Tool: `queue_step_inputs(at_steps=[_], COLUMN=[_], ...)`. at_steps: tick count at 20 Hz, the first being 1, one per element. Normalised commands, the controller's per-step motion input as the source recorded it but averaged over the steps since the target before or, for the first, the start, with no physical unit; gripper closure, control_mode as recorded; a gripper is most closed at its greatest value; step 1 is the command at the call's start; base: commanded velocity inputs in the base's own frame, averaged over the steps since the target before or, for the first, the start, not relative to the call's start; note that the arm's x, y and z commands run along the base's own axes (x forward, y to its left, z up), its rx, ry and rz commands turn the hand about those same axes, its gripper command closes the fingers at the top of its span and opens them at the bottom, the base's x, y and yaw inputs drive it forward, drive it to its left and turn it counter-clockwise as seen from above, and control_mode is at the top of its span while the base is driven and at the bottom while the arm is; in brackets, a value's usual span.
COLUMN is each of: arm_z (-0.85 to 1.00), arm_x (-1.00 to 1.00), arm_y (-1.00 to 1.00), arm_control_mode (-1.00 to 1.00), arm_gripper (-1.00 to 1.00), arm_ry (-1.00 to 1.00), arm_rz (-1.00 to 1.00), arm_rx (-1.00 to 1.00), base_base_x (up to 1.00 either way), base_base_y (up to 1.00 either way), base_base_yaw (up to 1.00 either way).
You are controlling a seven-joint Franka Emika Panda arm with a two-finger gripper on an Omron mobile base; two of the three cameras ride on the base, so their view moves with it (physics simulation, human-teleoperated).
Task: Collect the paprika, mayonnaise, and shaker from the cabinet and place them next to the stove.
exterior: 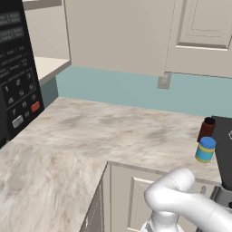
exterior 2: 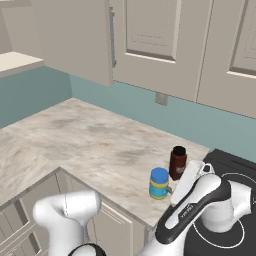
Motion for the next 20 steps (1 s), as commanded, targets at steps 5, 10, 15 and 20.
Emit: queue_step_inputs(at_steps=[5,10,15,20], arm_z=[1.00,0.99,0.94,0.76], arm_x=[-0.55,-0.29,-0.13,0.00], arm_y=[0.37,0.72,0.91,1.00], arm_control_mode=[-1.00,-1.00,-1.00,-1.00], arm_gripper=[-1.00,-1.00,-1.00,-1.00], arm_ry=[-0.13,-0.04,0.00,0.06], arm_rz=[-0.04,-0.09,-0.04,-0.01], arm_rx=[-0.01,-0.03,-0.05,-0.08], base_base_x=[0.00,0.00,0.00,0.00], base_base_y=[0.00,0.00,0.00,0.00], base_base_yaw=[0.00,0.00,0.00,0.00])
